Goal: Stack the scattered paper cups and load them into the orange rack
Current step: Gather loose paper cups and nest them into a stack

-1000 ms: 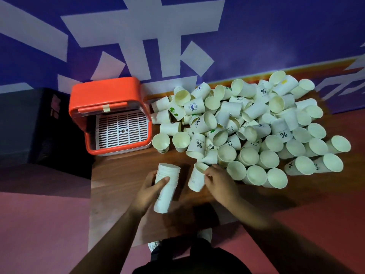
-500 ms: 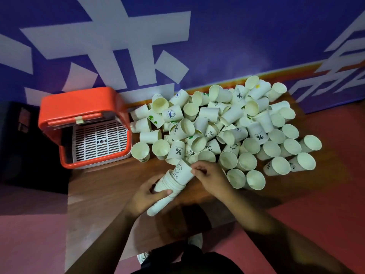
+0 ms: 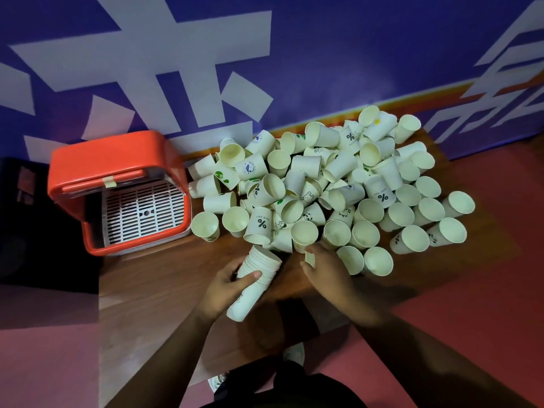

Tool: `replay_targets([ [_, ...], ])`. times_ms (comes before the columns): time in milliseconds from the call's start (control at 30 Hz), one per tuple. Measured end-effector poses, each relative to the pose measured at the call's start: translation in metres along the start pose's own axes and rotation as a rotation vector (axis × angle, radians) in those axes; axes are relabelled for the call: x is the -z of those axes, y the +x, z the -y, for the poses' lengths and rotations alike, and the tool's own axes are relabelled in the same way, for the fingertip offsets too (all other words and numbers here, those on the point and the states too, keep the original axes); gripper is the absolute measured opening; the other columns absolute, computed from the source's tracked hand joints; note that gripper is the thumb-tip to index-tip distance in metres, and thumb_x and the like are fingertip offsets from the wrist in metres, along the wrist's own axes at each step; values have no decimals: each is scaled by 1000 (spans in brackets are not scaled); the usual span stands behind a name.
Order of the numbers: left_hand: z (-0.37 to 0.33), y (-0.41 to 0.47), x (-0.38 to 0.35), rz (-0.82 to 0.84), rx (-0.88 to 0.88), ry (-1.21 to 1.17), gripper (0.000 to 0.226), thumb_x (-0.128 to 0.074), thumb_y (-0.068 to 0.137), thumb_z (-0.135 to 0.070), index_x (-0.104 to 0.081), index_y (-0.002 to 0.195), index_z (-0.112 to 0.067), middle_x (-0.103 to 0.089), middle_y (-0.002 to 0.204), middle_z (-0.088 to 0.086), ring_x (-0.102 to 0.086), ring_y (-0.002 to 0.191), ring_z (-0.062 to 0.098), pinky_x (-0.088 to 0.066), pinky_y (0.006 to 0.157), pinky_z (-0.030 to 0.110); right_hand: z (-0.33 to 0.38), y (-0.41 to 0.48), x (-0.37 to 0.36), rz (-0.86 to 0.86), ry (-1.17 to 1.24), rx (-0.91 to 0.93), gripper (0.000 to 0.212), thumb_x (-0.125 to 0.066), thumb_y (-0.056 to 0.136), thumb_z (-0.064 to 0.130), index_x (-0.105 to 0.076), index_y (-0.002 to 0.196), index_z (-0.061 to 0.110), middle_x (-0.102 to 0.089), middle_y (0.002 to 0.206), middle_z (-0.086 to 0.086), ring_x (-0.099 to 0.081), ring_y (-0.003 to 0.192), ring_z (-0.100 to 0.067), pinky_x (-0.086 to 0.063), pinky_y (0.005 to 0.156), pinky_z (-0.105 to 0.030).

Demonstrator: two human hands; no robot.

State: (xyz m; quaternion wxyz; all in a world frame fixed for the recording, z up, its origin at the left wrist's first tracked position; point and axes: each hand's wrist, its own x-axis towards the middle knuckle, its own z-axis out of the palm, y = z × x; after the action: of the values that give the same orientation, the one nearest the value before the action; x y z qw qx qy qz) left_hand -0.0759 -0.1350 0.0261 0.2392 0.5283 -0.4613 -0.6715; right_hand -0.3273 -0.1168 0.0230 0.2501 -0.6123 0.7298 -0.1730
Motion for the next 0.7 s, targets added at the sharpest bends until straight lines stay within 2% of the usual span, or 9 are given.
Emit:
replay_targets([
  [100,5,-2,0,3,15,17,60,-81,73,-50,-65,125,-26,-73,118,-3,-70,107,18,-56,92,38,-7,1,-8,118,-230,-13,30,-60,88,24,-59,114,9,-53,123,-7,-60,103,-27,-52,79,-37],
  [233,7,-5,-1,10,18,37,47,-78,84,-34,-63,128,-26,-72,119,-5,-69,108,15,-56,92,35,-9,-3,-14,185,-419,3,23,-52,92,20,-58,113,13,-56,120,-4,-61,102,-25,-49,74,-35],
  [367,6,-7,1,9,22,38,46,-77,84,-32,-64,127,-25,-73,118,-4,-70,105,15,-57,90,35,-13,-8,-16,150,-471,10,19,-49,94,19,-60,108,14,-58,114,-4,-63,99,-26,-43,67,-31],
  [500,10,-6,3,-3,14,60,42,-78,83,-32,-65,123,-26,-74,114,-4,-71,102,15,-57,85,33,-9,-12,-12,19,-336,30,15,-53,92,23,-62,93,11,-61,100,-5,-63,85,-27,-35,60,-29],
  [600,13,-6,3,-46,24,98,41,-80,81,-30,-65,120,-30,-73,110,-7,-70,99,7,-55,77,21,-3,-12,1,-95,-62,23,11,-62,89,19,-65,86,9,-64,86,-5,-61,77,-23,-44,63,-32],
  [700,18,-3,3,-56,26,192,49,-83,78,-36,-63,123,-31,-71,113,-10,-68,102,5,-53,83,20,4,-10,15,-161,190,10,6,-68,87,14,-67,85,9,-67,79,-1,-61,73,-15,-48,67,-29],
])
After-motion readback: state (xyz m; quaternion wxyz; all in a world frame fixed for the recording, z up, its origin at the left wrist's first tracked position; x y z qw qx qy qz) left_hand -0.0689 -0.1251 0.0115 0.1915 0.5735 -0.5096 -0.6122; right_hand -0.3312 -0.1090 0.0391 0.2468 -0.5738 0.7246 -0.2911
